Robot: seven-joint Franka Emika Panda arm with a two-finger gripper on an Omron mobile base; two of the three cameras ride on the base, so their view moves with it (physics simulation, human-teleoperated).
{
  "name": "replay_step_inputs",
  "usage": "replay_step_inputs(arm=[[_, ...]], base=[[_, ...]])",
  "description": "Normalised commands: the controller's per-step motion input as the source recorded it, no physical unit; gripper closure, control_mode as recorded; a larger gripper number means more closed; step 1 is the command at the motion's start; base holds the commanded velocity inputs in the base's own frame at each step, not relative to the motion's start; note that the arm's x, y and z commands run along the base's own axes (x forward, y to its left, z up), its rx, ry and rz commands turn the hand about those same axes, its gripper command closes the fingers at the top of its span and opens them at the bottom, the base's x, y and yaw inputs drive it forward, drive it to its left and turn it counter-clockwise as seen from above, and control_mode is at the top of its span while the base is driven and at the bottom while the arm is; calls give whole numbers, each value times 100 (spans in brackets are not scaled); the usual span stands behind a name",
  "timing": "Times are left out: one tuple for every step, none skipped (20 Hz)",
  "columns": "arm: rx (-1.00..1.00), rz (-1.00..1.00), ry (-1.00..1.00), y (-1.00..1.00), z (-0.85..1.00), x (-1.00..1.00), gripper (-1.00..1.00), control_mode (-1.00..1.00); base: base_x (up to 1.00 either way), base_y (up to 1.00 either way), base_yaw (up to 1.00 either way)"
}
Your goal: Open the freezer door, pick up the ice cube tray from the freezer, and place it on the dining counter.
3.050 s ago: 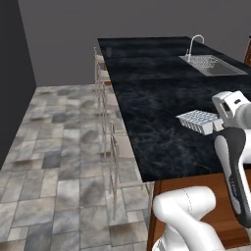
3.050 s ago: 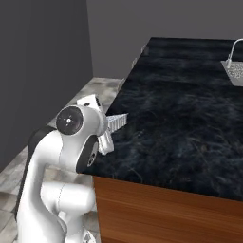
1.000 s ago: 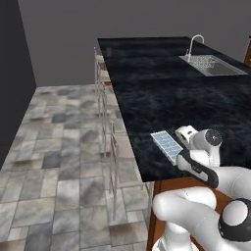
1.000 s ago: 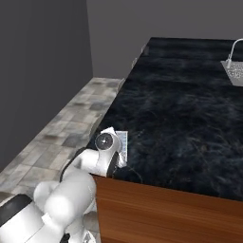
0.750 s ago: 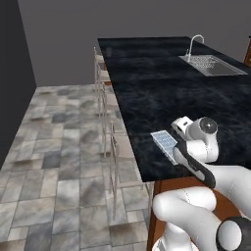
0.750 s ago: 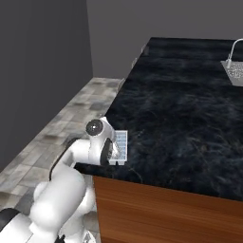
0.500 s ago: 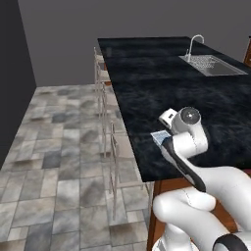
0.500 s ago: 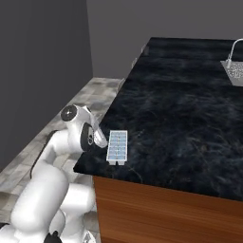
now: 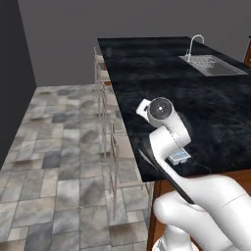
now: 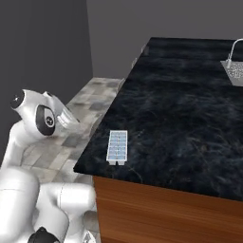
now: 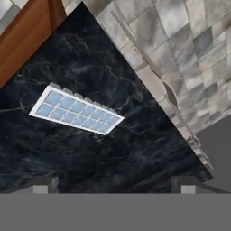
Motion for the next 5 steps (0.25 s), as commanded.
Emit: replay_step_inputs(arm=[[-1,0,0,0,1,4,-100,-100],[-2,0,1,0,0,4,-100,-100],[1,0,0,0,0,0,-100,-100],[0,0,0,0,0,0,-100,-100],[0,0,0,0,0,0,-100,-100]], base=[[0,0,0],[0,0,0],[0,0,0],[0,0,0],[0,0,0]])
